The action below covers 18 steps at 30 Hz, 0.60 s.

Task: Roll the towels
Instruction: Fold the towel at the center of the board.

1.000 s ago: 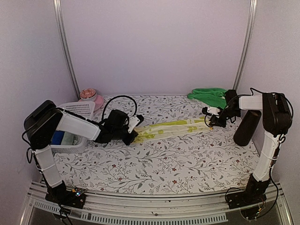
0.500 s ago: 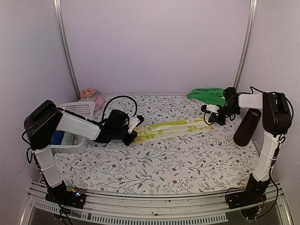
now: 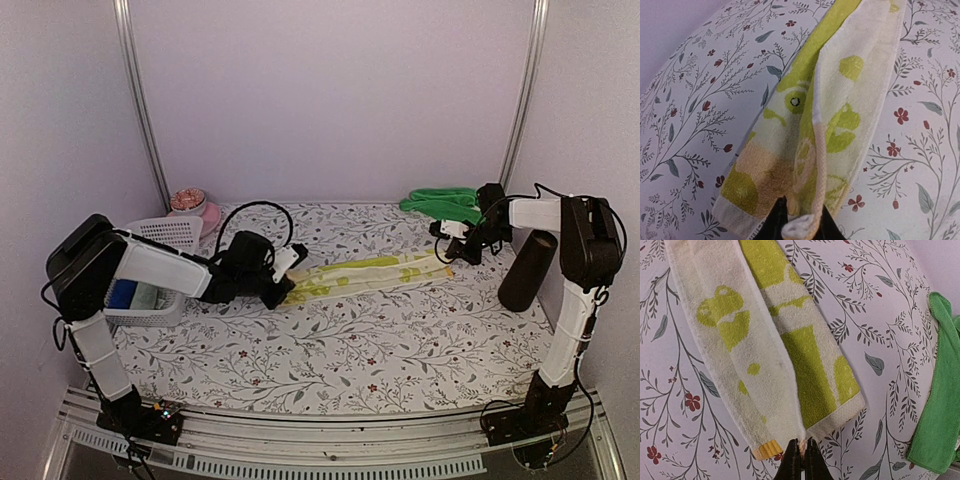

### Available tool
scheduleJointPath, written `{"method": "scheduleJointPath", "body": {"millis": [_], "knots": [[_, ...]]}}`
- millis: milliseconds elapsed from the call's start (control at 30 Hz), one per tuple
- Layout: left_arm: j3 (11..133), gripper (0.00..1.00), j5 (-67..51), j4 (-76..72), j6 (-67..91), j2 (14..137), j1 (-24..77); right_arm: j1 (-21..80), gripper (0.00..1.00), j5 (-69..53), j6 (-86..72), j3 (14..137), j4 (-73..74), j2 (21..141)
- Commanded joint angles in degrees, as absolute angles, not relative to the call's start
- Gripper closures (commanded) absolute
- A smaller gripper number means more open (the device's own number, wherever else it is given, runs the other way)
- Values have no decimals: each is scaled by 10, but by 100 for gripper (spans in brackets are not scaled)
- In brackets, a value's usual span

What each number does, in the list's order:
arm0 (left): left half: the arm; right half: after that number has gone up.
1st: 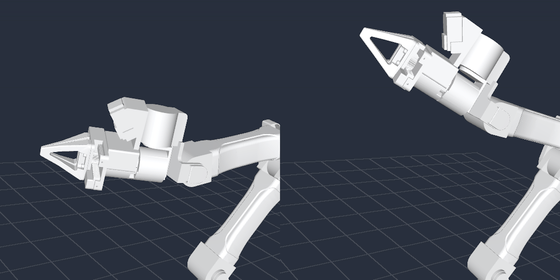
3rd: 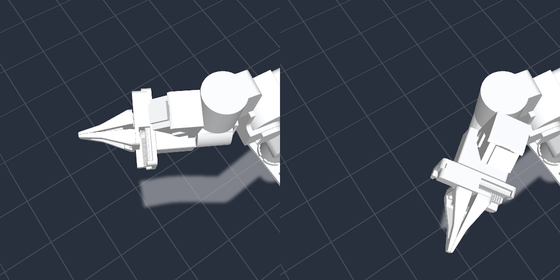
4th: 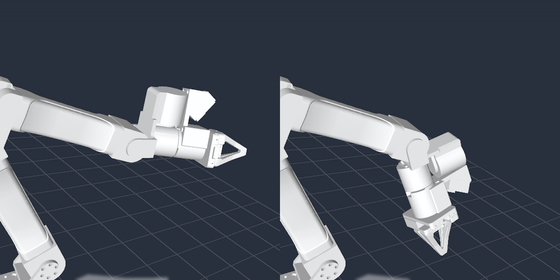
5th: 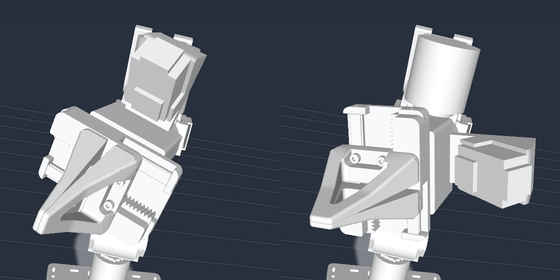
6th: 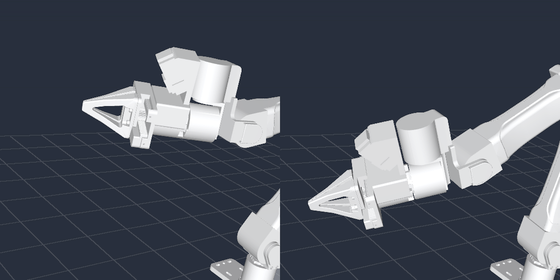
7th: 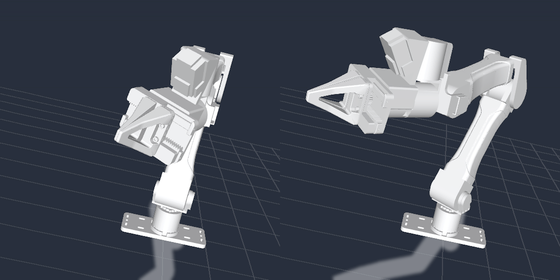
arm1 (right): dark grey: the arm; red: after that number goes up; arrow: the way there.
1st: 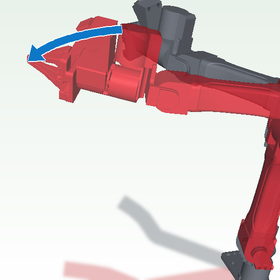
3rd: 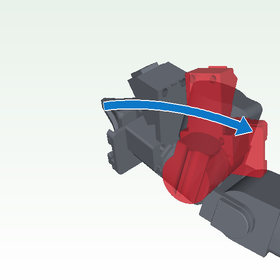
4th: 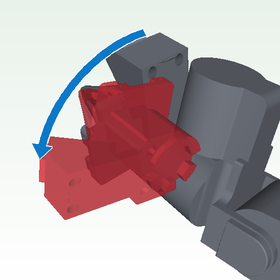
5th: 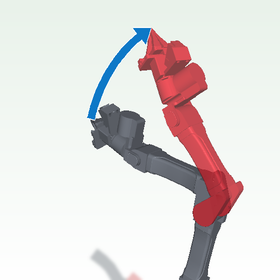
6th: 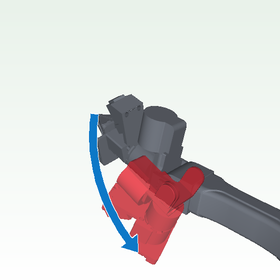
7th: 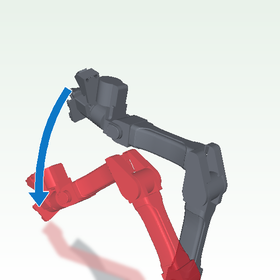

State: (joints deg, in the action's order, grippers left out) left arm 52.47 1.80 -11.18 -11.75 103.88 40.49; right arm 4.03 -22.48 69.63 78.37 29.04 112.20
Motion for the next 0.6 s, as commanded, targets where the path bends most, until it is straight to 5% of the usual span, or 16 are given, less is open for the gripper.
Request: {"method": "scheduleJointPath", "body": {"millis": [0,567], "knots": [[526,84,0,-108,-121,1012,412,42,97,-215,690,798,300,1110],[521,83,-23,-91,-123,1002,410,42,97,-214,684,801,300,1116]]}}
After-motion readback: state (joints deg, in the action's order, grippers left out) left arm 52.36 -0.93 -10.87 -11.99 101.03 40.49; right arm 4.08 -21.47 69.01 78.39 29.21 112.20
